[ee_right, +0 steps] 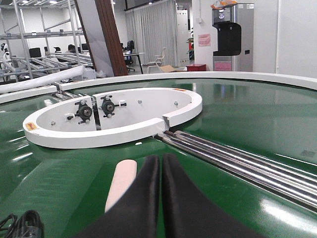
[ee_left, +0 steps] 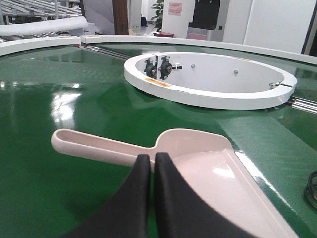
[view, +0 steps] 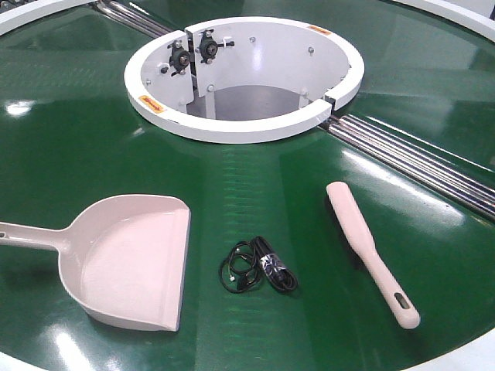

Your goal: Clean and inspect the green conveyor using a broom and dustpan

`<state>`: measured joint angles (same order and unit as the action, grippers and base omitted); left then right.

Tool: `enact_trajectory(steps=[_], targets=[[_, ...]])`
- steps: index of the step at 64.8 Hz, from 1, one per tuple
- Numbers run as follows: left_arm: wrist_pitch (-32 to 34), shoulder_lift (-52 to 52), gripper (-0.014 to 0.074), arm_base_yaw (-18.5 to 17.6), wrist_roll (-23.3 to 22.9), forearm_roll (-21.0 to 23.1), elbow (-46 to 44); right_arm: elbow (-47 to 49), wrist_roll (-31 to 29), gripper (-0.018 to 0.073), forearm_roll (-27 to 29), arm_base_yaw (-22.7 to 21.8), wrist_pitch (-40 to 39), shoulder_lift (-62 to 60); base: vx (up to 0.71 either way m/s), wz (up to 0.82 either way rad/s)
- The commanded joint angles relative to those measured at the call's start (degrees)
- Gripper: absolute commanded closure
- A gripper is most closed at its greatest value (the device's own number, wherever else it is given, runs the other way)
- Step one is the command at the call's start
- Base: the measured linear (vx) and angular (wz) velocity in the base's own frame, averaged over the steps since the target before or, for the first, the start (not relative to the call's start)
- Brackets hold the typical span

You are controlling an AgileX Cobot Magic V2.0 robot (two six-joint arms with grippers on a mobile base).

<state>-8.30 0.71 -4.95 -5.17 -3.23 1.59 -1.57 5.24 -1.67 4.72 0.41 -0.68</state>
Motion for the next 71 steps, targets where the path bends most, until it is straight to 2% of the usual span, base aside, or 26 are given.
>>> enact_trajectory(steps=[1,42,49,71], targets=[[4.6,0.8,0.0602,0.2,-0.6,0.1,0.6,-0.2,-0.1,0.0568,-0.5,0.0,-4.4,-0.6,0.0,0.0],[4.6,0.8,0.0602,0.2,-0.6,0.1,0.6,-0.2,-0.1,0.0568,-0.5,0.0,-4.4,-0.6,0.0,0.0],[4.7,0.8,0.0603,0.2,-0.1,-1.9,0.6,-0.2,-0.1,0.0568,-0.5,0.0,-4.4,-0.6,0.0,0.0],[5.8,0.8,0.0603,0.2,-0.1,-1.8,0.5,-0.2,-0.1,0.0568,-0.5,0.0,-4.4,-0.6,0.0,0.0]])
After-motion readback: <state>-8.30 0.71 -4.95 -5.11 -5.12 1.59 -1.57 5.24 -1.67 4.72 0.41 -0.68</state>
